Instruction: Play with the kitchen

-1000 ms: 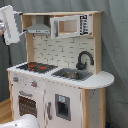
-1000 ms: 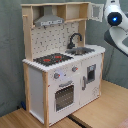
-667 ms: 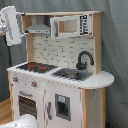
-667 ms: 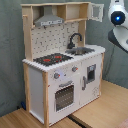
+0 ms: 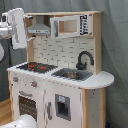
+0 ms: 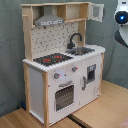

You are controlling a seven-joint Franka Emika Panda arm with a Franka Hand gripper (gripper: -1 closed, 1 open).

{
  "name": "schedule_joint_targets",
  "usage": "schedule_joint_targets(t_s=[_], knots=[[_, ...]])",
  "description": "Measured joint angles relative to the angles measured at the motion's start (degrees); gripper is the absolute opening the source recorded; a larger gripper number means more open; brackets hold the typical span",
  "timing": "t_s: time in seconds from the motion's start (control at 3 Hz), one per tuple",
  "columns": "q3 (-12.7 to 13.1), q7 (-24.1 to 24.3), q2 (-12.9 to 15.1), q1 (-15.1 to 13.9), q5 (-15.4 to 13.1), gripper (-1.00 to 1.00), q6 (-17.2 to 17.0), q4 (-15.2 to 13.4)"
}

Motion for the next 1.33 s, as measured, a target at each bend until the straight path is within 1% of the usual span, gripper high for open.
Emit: schedule_joint_targets(t_s=[0.33,0.67,1.0,1.33], knots=[[-3.3,0.1,1.7,-0.2,-3.3,1.00,1.6,-3.3],[-3.9,1.7,2.2,-1.2,-3.3,1.00,6.3,-7.3],[-4.2,2.5,2.4,-1.6,-3.2,1.00,8.8,-8.5],[-4.3,2.7,2.4,-1.7,-3.2,-1.00,9.6,-8.9]])
